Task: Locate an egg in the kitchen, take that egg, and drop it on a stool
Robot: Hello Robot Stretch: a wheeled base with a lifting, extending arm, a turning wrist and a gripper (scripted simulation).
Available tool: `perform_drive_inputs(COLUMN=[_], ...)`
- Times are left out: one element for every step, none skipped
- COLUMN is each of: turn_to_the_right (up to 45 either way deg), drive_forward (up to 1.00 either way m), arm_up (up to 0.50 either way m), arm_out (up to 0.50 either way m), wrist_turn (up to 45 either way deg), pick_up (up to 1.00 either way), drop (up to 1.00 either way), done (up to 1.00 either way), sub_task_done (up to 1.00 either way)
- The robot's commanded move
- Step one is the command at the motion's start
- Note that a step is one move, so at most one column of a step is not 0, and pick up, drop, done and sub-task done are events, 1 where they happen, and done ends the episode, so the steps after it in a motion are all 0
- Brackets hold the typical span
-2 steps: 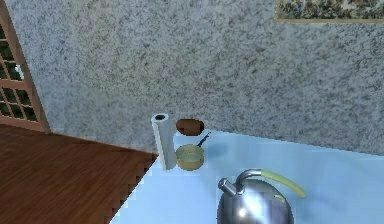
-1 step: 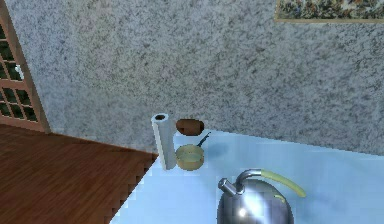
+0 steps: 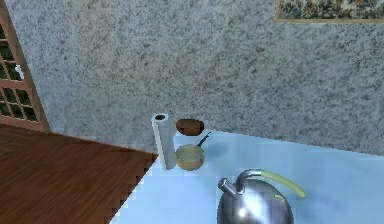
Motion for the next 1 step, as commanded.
perform_drive_inputs(turn_to_the_right=[0.0], drive_forward=[0.00], arm_up=[0.00], arm_out=[0.00], wrist_turn=[0.0], pick_up=[1.00], drop=[0.00], done=[0.00], sub_task_done=[0.00])
